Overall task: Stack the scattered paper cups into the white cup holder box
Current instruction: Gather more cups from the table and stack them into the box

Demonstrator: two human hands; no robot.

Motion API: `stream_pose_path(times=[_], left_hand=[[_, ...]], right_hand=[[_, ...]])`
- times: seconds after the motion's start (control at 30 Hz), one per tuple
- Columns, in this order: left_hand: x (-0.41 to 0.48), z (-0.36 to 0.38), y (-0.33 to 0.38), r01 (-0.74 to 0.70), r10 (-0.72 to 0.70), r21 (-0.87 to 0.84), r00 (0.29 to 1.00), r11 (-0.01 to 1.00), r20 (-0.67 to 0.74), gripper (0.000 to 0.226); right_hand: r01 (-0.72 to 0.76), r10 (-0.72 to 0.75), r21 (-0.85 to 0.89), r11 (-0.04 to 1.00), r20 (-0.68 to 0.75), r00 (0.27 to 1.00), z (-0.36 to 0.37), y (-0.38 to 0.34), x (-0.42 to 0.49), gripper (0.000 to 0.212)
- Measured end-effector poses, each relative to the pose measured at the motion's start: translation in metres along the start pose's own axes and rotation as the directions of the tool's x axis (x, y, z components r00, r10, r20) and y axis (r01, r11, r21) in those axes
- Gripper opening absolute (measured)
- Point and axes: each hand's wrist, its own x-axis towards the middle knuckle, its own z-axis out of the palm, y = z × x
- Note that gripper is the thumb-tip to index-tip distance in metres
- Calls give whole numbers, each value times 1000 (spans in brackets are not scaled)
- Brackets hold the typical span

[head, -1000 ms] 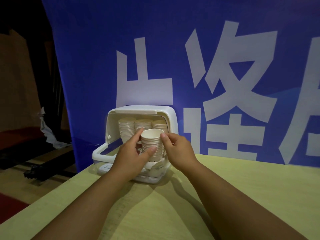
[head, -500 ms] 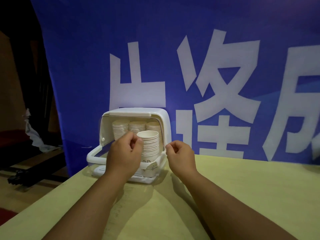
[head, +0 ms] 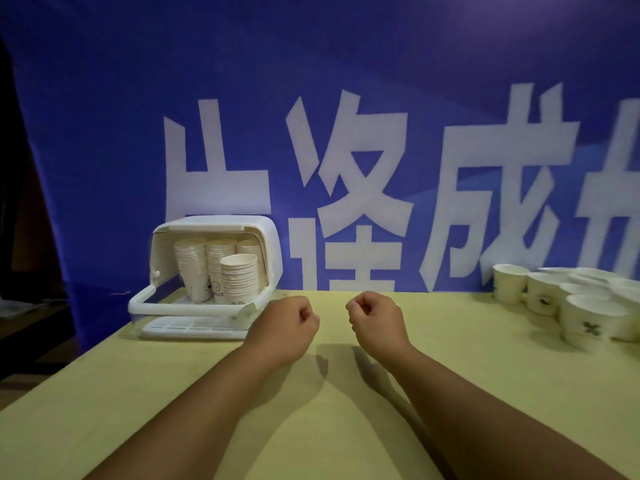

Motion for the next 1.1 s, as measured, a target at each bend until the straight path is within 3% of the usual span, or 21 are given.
stream_pose_path(times=[0.3,0.47,0.57,0.67,0.77,0.9,1.1], left_hand=[[-57,100,126,-114,149,-140,952,984,268,22],[-75,155,189,-177,228,-166,898,970,377,3],[-80,187,218,-204,249,-147,863,968,439,40],[-79,210,244,-304,284,-28,848,952,447,64],[-70,227,268,-376,305,107,860,920,408,71],[-51,251,292,-375,295,134,867,917,402,87],[-18,279,320,-362,291,81,847,929,446,110]], right_hand=[[-191,176,-288,939,-76,981,-177,77,-56,12],[-299,249,-390,871,-175,953,-256,114,-75,12],[-351,270,-427,833,-241,932,-288,129,-81,41],[-386,241,-341,857,-397,885,-315,139,-86,85],[-435,286,-232,870,-483,828,-339,147,-80,103],[-475,352,-116,873,-525,775,-355,159,-65,106],[-481,432,62,875,-549,715,-357,171,-54,90]])
